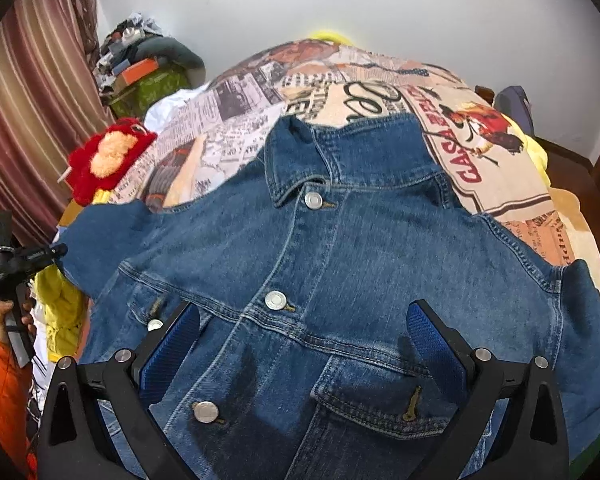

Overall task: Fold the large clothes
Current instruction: 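Grasp the denim jacket's sleeve with the left gripper and lift it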

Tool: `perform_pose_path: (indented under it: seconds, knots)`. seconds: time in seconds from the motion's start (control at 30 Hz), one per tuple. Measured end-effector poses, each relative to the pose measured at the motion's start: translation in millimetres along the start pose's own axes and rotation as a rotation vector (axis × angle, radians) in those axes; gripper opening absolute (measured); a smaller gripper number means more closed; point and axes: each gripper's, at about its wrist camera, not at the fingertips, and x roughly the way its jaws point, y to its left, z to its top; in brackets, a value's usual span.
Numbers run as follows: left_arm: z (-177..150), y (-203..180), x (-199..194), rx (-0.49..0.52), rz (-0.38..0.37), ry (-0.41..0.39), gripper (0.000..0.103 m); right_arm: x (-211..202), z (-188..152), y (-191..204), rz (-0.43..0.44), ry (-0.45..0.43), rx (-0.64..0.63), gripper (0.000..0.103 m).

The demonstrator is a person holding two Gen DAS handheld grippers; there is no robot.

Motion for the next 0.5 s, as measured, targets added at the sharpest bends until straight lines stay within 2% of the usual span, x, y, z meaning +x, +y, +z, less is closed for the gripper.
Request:
perform_pose_path:
  seconds: [0.07, 0.17, 0.33, 0.43, 0.5]
  knots:
    - [3, -14, -17, 0.065, 0.026, -0.058, 0.021, -10, 1, 1, 0.002, -0.025, 0.001, 0.103]
    - [13, -32, -43, 0.128, 0.019, -0.118, 0.019, -24, 3, 3, 0.001, -0.054, -0.010, 0.103]
    - [24, -74, -85, 0.217, -0.064, -0.196, 0.016, -52, 4, 4, -0.012, -0.106, -0.035, 0.103]
    - [20, -108, -111, 0.295, -0.115, -0.249, 0.013, -68, 2, 3, -0.026, -0.136, -0.052, 0.103]
    - [12, -133, -128, 0.352, -0.176, -0.278, 0.012, -80, 1, 1, -0.038, -0.155, -0.061, 0.103]
